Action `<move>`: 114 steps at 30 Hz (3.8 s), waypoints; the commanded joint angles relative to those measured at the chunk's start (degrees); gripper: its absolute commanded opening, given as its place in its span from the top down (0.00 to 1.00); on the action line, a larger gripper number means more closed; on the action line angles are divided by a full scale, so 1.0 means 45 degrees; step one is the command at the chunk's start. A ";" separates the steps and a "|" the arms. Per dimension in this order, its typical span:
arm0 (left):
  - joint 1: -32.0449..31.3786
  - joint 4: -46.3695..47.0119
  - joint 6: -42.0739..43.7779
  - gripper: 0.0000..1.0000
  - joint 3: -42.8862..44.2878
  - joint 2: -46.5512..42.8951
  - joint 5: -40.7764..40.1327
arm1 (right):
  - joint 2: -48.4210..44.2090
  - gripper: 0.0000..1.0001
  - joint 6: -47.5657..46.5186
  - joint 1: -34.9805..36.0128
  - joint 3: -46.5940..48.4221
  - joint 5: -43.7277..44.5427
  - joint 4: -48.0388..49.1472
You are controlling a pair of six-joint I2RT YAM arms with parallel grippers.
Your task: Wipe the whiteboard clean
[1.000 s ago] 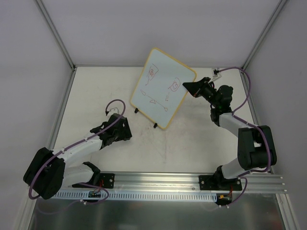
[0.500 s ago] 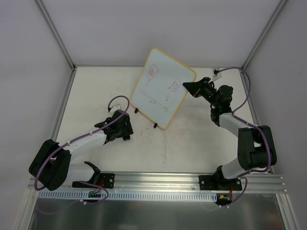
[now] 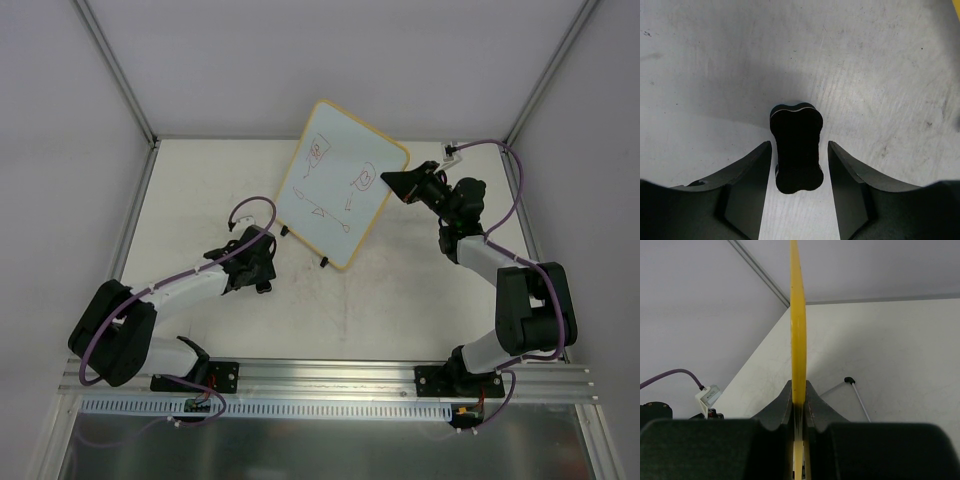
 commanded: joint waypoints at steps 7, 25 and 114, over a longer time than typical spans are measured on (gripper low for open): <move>-0.0125 -0.0477 -0.0119 0.47 0.0417 0.0214 -0.0420 | -0.0530 1.00 -0.0922 0.0023 0.0225 0.0280 0.0161; -0.0145 -0.0496 0.0036 0.67 0.0632 0.0685 -0.0498 | -0.0589 1.00 -0.0883 -0.0016 0.0147 0.0241 0.0180; 0.2667 0.8996 0.5077 1.00 1.0476 0.7382 0.5498 | -0.0881 1.00 -0.2270 0.0628 0.0147 -0.0130 -0.0699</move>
